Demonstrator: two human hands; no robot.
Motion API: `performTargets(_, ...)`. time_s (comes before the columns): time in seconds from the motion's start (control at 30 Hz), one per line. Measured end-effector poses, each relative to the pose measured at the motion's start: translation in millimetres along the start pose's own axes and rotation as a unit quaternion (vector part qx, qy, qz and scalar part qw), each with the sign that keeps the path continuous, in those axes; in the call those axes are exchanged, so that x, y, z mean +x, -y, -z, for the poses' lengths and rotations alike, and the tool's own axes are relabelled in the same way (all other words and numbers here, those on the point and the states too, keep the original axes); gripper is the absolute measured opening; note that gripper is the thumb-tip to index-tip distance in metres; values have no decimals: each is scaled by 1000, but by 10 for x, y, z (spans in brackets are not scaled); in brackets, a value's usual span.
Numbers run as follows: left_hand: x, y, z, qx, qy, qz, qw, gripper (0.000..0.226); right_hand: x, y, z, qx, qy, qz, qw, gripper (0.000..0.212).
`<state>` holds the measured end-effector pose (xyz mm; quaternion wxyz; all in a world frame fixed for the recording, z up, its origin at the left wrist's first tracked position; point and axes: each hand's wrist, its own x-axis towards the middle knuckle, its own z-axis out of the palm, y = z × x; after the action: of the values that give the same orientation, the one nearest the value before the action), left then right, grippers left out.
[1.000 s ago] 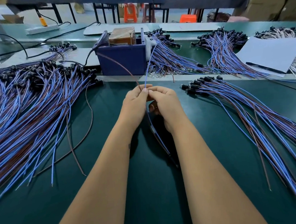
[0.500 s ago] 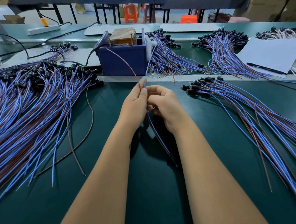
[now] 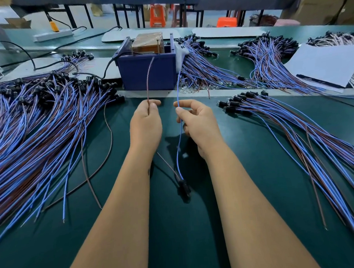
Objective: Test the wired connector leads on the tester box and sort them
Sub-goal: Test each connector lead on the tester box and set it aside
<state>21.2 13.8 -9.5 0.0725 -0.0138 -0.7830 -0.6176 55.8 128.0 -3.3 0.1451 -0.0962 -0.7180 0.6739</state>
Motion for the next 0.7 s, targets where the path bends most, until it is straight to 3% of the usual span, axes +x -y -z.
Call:
performTargets(0.13, -22, -41, 0, -21, -23, 17, 999, 24, 5, -19, -15, -26, -6, 18, 999, 14)
performTargets(0.37, 3, -67, 43, -97, -83, -25, 992, 24, 26, -41, -23, -9, -25, 20, 999, 16)
performTargets(0.7, 48, -10, 99, -91, -96, -21, 991, 19, 40, -43, -34, -17, -22, 14, 1000, 15)
